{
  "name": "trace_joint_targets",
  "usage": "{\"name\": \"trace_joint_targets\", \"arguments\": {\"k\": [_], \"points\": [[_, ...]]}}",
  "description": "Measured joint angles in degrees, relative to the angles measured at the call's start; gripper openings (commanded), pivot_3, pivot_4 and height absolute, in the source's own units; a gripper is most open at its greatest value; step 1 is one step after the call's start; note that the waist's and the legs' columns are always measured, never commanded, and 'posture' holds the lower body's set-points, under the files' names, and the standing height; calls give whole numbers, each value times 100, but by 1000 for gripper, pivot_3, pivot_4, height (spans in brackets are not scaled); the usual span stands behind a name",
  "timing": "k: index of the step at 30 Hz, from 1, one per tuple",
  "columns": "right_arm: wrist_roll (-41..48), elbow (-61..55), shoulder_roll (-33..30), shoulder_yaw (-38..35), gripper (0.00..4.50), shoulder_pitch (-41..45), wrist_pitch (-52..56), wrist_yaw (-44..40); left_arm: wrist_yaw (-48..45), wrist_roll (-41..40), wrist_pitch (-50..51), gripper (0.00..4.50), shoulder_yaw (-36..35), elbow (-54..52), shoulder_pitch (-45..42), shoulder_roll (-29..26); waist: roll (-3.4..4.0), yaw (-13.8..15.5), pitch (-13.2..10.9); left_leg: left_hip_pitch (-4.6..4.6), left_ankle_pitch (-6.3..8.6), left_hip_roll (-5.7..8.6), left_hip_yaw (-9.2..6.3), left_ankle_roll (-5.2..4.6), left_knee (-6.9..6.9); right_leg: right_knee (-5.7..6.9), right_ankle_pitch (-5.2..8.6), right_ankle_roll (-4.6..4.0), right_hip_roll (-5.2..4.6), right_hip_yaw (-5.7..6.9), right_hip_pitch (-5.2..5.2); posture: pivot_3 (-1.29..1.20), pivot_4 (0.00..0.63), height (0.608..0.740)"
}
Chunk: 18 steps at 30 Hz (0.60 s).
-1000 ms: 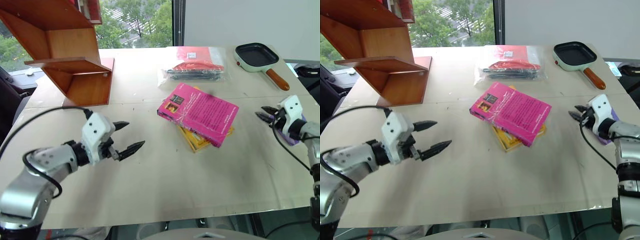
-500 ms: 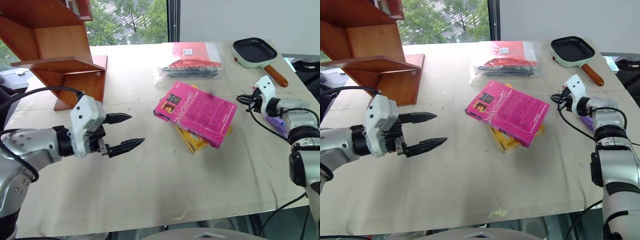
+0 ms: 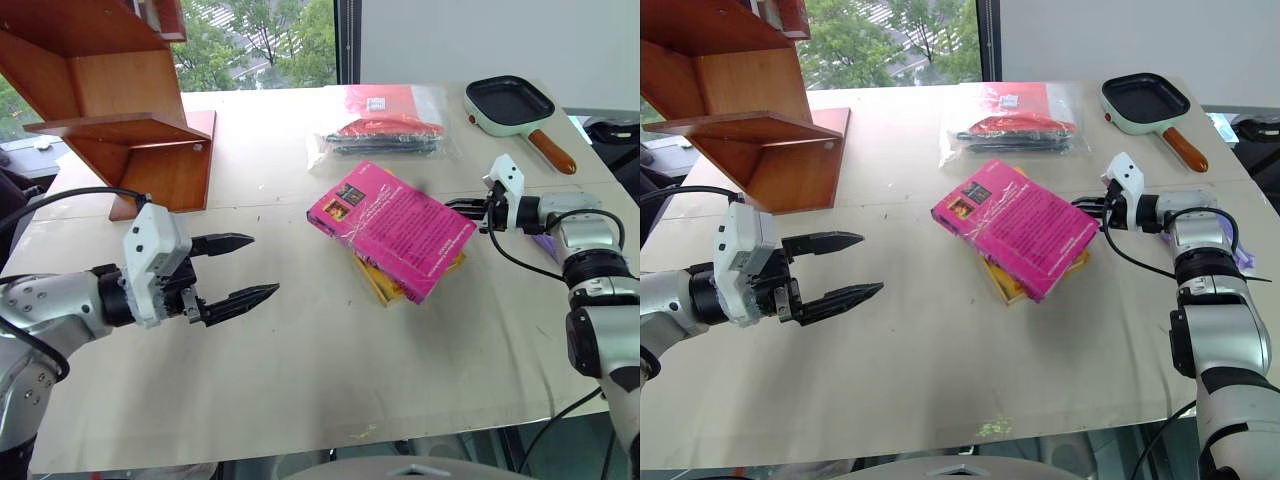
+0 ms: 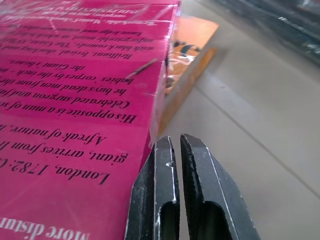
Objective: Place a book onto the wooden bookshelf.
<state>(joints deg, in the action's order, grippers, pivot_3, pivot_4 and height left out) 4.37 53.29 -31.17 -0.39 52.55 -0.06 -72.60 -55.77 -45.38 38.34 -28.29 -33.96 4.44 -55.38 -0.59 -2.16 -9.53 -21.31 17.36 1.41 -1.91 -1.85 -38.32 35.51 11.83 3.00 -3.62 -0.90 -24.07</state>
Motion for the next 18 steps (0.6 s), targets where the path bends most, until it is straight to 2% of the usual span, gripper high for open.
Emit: {"name": "trace_joint_targets", "arguments": {"k": [7, 18], "points": [[168, -1258, 115, 74, 83, -487, 556, 28, -53, 108, -148, 4500, 185, 93, 12, 61, 0, 0, 0, 0, 0, 0, 0, 0, 0, 7, 0, 0, -1, -1, -3, 0, 150, 740], [293, -1829, 378, 276, 83, -665, 753, 167, -68, 142, -185, 4500, 185, 97, 74, 61, 0, 9, 0, 0, -1, 3, 1, 2, -2, 17, 0, 0, -1, -1, -7, 0, 150, 740]]}}
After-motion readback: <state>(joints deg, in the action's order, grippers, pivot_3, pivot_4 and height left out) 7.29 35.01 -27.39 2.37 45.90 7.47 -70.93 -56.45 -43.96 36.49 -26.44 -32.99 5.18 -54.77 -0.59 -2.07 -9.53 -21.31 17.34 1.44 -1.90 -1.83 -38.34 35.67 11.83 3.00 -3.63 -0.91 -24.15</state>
